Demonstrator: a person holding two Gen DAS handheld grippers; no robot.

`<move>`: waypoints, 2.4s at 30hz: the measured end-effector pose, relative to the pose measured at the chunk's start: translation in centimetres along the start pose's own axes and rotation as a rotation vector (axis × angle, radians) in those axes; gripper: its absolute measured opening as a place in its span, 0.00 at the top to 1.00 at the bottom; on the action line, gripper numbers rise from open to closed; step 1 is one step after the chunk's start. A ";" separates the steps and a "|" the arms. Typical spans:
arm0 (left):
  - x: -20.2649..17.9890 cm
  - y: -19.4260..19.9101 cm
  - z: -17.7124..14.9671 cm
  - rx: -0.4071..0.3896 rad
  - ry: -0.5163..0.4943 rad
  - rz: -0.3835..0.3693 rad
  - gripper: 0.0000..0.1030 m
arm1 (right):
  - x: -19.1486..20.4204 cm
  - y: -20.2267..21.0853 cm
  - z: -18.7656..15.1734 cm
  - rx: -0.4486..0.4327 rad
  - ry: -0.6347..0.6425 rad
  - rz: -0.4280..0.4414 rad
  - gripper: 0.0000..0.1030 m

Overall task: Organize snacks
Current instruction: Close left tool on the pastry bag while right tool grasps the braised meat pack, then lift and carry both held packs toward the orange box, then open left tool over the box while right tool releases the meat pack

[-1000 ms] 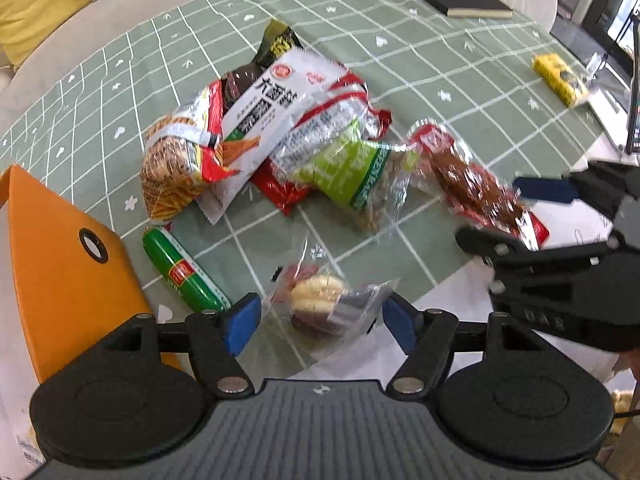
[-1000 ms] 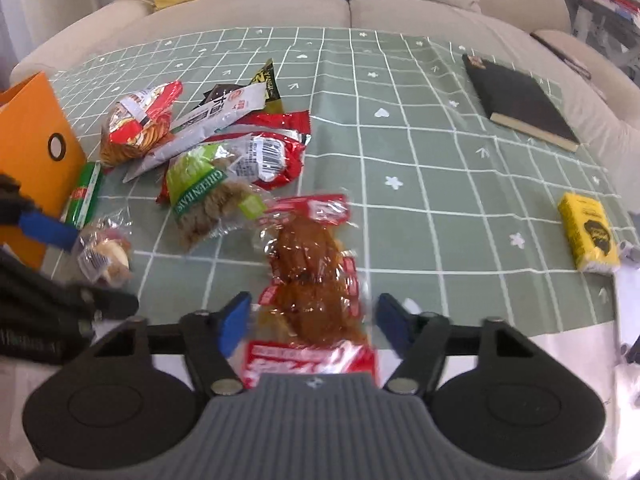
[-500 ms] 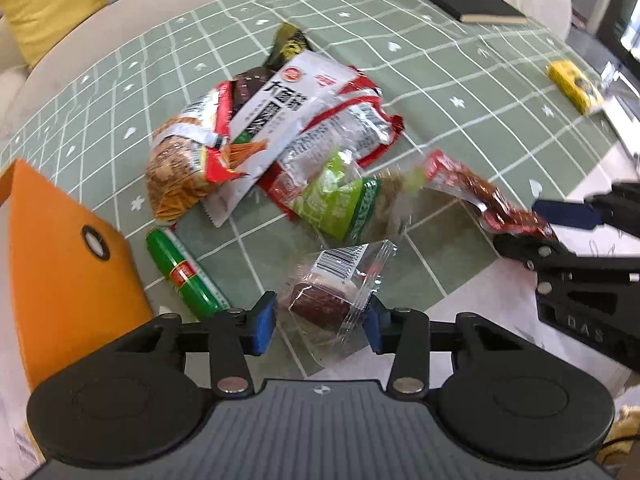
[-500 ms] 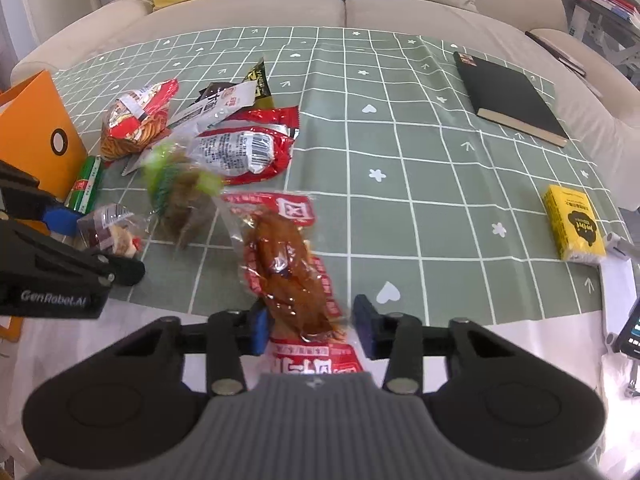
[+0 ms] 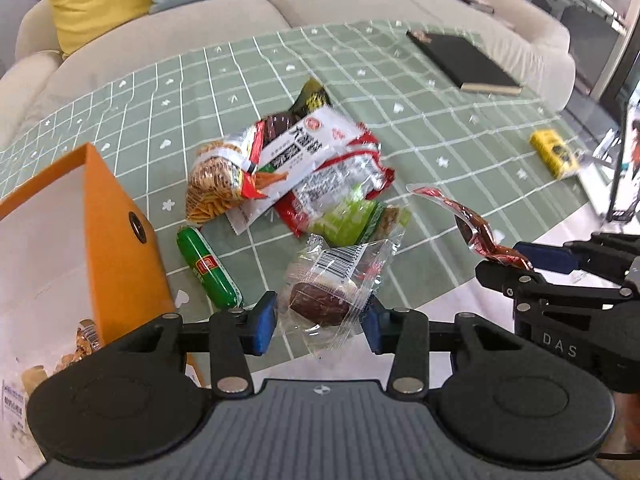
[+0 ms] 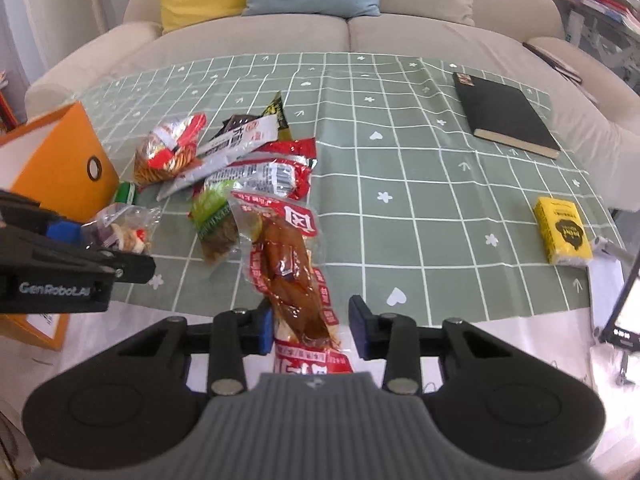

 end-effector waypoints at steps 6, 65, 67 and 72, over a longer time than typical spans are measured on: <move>-0.2 2.5 -0.1 -0.061 0.019 -0.023 0.52 | 0.2 2.9 0.1 -0.065 -0.006 0.017 0.67; 21.0 6.1 -6.9 0.059 0.380 0.223 0.52 | 26.1 1.3 8.0 0.077 0.211 0.378 0.66; 21.1 5.5 -6.9 0.079 0.379 0.219 0.52 | 26.2 0.7 8.0 0.077 0.229 0.353 0.65; 21.4 4.1 -6.8 0.125 0.366 0.218 0.52 | 26.4 -0.6 8.1 0.090 0.263 0.305 0.65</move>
Point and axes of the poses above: each gripper's, at about its wrist camera, not at the fingertips, and y roughly against the way its jaws point, x to its left, z to its top, the point moved 3 cm from there along -y, roughly the way its jaws point, and after that the axes turned 7 degrees about x, right-handed, at the moved point
